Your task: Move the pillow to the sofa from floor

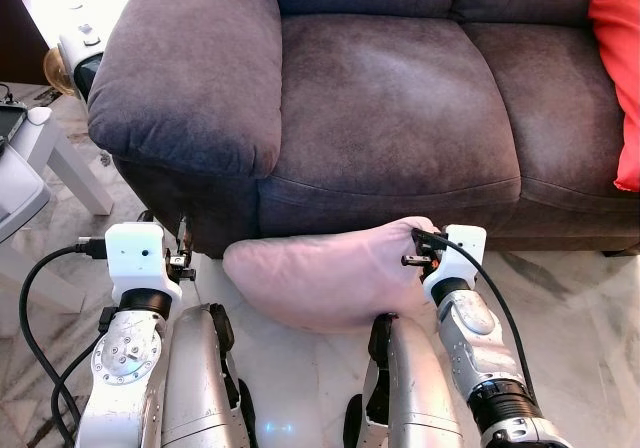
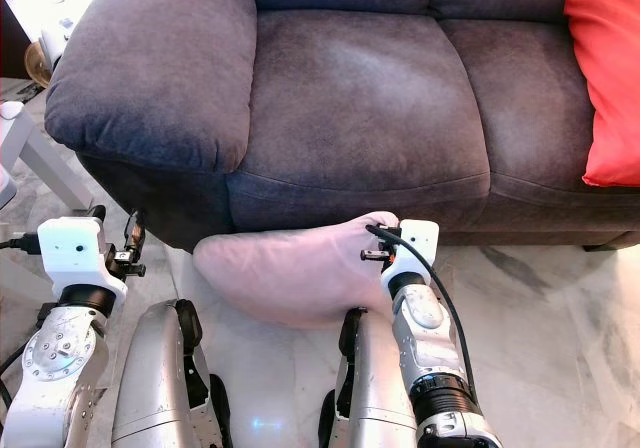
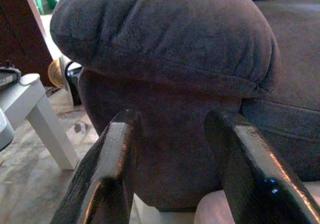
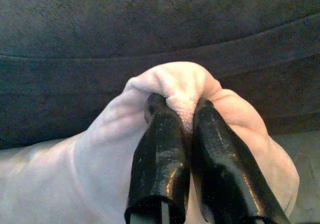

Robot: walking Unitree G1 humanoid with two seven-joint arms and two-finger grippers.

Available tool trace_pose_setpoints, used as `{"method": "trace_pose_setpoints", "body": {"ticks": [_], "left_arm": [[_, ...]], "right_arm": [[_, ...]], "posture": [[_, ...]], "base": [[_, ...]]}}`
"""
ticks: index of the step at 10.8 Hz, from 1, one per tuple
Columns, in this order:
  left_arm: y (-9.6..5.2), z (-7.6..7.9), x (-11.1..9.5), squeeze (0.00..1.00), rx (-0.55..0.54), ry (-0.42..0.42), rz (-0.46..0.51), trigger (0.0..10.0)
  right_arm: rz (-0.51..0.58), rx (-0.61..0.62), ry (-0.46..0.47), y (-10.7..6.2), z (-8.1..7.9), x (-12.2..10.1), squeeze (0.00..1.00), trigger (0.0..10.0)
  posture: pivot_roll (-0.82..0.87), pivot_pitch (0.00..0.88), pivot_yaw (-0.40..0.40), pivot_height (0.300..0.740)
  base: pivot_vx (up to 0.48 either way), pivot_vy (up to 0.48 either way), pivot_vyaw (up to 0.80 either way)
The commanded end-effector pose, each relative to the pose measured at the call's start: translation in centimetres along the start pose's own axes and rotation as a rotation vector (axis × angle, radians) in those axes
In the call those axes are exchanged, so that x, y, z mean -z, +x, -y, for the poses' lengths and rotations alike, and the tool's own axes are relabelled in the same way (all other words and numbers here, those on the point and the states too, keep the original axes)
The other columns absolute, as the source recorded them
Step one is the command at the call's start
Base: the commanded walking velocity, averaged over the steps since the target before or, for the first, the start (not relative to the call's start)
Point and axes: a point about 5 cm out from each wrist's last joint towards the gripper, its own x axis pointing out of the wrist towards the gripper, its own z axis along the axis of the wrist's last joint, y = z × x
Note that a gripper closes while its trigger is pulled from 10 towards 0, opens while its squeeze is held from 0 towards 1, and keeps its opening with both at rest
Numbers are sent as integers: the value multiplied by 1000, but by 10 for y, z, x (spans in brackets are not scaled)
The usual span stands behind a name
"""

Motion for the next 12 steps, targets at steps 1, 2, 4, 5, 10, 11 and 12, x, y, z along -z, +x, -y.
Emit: {"method": "trace_pose_setpoints", "body": {"ticks": [1,2,4,5,10,11,12], "left_arm": [[-1,0,2,0,7,0,-3,10000],[0,0,1,0,7,0,-1,10000],[1,0,1,0,8,-1,5,10000],[2,0,1,0,8,-1,6,10000],[3,1,2,0,10,-5,12,10000],[4,2,2,0,11,-6,14,10000],[4,2,2,0,13,-7,16,10000]], "right_arm": [[87,9,-13,0,2,-16,0,10000],[89,10,-14,0,2,-17,0,10000],[97,10,-15,1,1,-18,0,10000],[97,10,-16,1,1,-19,0,10000],[111,1,-22,2,-2,-21,0,10000],[111,1,-23,2,-1,-21,0,10000],[110,2,-25,2,-1,-21,0,10000]], "posture": [[112,175,-96,498],[112,173,-96,498],[114,164,-95,498],[115,161,-95,498],[112,138,-95,537],[112,135,-95,555],[113,129,-94,573]], "base": [[0,0,0],[0,0,0],[0,0,0],[0,0,0],[0,0,0],[0,0,0],[0,0,0]]}}
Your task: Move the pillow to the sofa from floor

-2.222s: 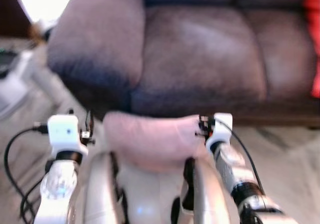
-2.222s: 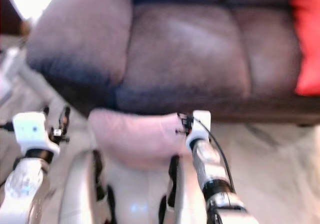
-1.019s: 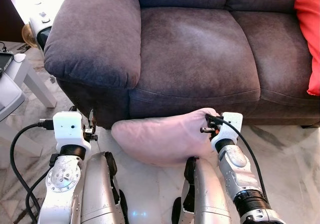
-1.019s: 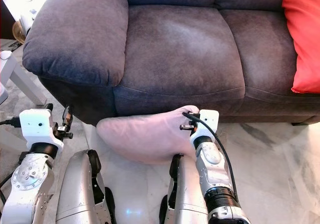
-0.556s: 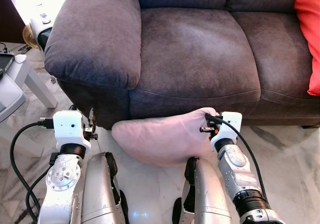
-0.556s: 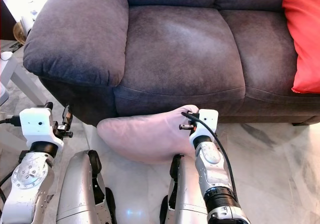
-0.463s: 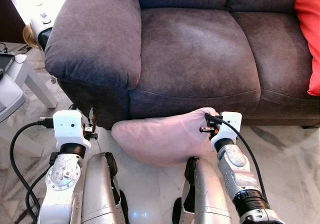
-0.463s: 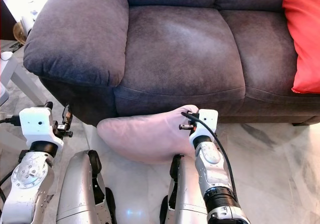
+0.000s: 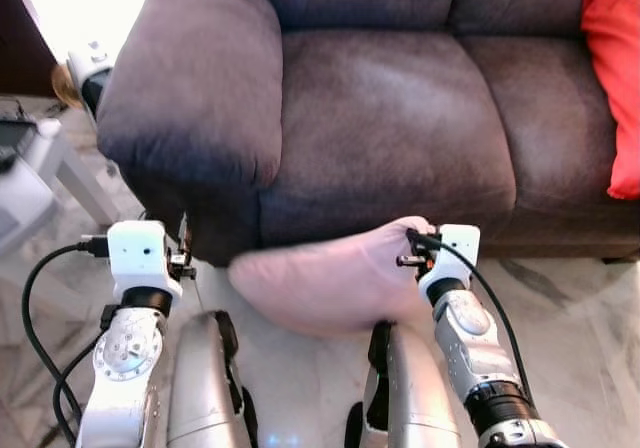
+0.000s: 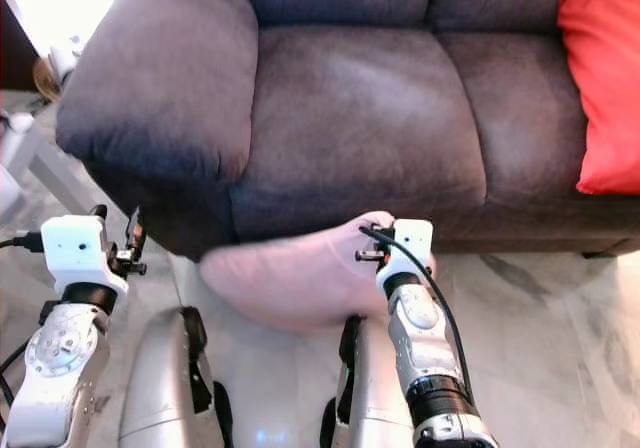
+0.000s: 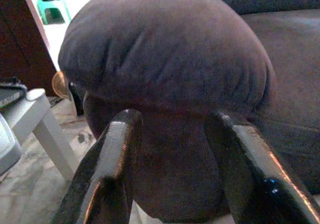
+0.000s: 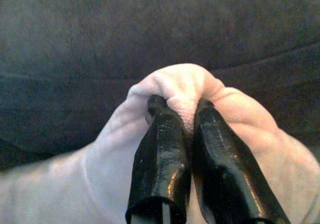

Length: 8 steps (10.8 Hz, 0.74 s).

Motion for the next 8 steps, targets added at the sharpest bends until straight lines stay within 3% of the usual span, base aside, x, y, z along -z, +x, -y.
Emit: {"method": "trace_pose_setpoints", "body": {"ticks": [1,8], "left_arm": [[1,3,-2,0,12,-10,16,10000],[4,4,-3,0,11,-14,31,10000]], "right_arm": [[114,14,-5,2,4,-23,0,10000],[123,10,-9,5,3,-27,0,10000]], "posture": [[113,128,-94,587],[109,127,-97,697]], "base": [[0,0,0],[0,0,0]]}}
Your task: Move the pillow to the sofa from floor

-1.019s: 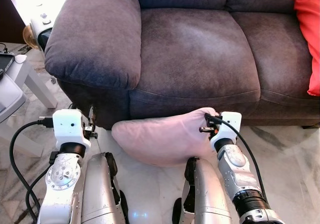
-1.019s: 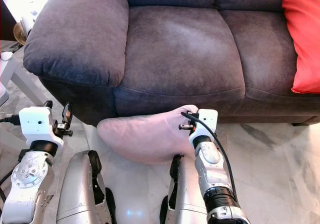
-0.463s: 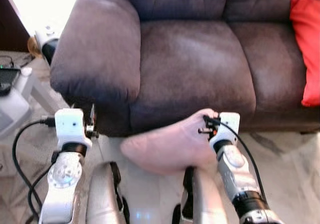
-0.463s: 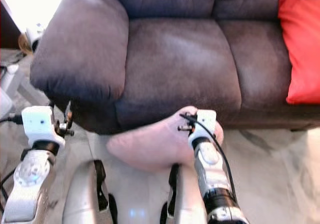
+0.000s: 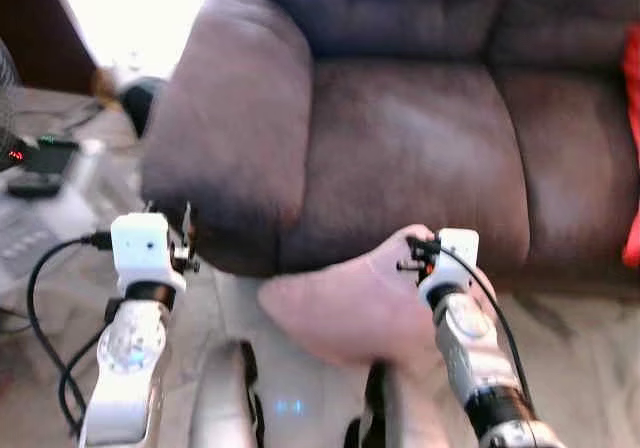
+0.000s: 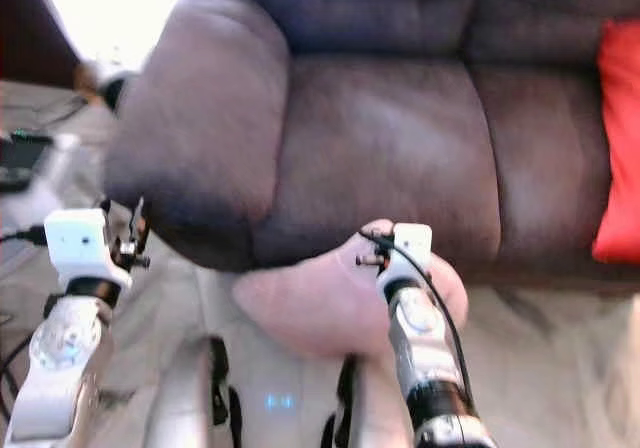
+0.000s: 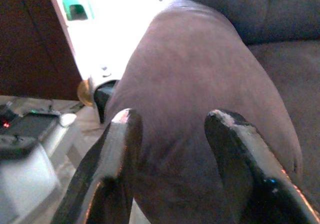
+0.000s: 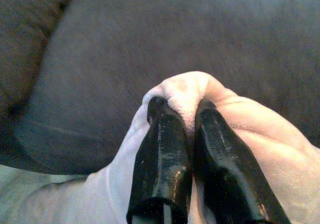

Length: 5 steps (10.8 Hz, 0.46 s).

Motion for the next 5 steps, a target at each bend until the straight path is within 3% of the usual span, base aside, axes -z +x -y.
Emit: {"method": "trace_pose_setpoints", "body": {"ticks": [1,5], "left_arm": [[-2,1,2,0,2,-7,-3,10000],[-1,2,2,0,3,-7,-2,10000]], "right_arm": [[159,1,-11,6,2,-35,0,10000],[172,-2,-11,4,1,-39,0,10000]], "posture": [[109,129,-98,721],[101,136,-100,740]], "base": [[0,0,0],[0,0,0]]}}
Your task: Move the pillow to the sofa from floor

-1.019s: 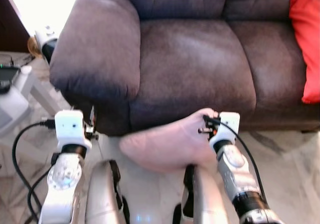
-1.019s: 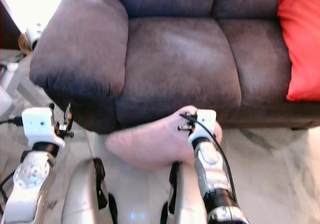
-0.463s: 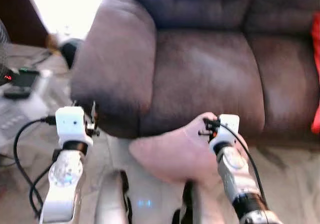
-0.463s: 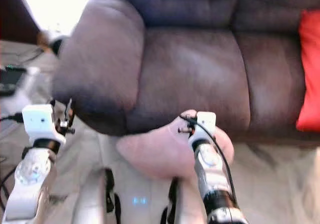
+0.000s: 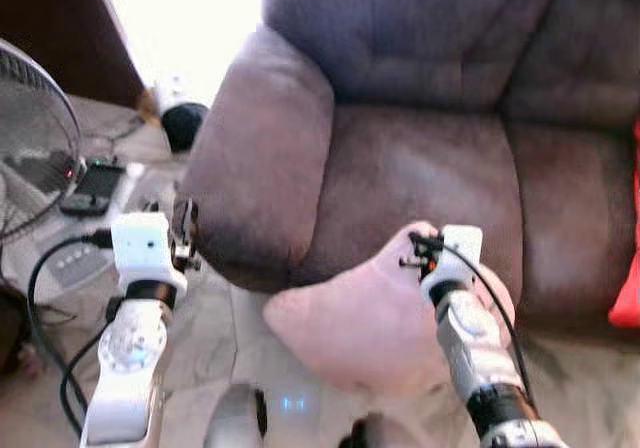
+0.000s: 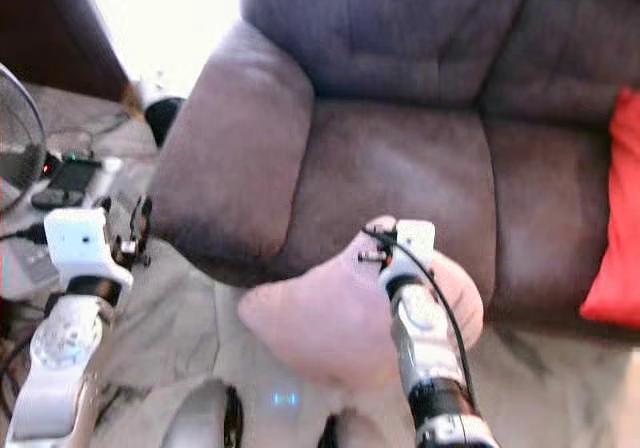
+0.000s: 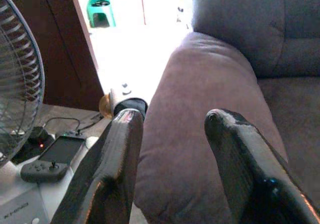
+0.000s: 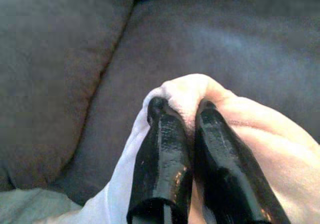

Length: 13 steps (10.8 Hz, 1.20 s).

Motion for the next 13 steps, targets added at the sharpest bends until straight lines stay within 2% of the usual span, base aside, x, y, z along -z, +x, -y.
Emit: {"method": "trace_pose_setpoints", "body": {"ticks": [1,3,5,8,9,11,12,13], "left_arm": [[-1,1,4,0,0,-3,-12,10000],[1,1,3,0,-3,-6,-7,10000],[3,1,3,0,-7,-7,0,10000],[7,1,1,0,-14,-6,15,10000],[10,-1,0,0,-21,-3,25,10000],[12,-2,-1,0,-25,0,30,10000],[14,-2,-1,0,-31,1,38,10000],[14,-2,-2,0,-34,2,42,10000]], "right_arm": [[151,-6,-6,4,1,-35,0,10000],[169,-6,-10,6,1,-42,0,10000],[226,-12,-9,9,-1,-59,0,10000],[336,-34,0,14,-7,-97,0,10000],[405,-54,23,16,-13,-121,0,10000],[461,-73,39,17,-18,-141,0,10000],[516,-111,67,20,-26,-163,0,10000],[491,-148,75,23,-32,-161,0,10000]], "posture": [[98,134,-102,740],[97,132,-104,740],[94,125,-103,740],[93,109,-100,740],[97,103,-100,740],[97,96,-98,740],[97,87,-99,740],[99,86,-100,740]], "base": [[0,0,0],[0,0,0],[0,0,0],[0,0,0],[0,0,0],[0,0,0],[0,0,0],[0,0,0]]}}
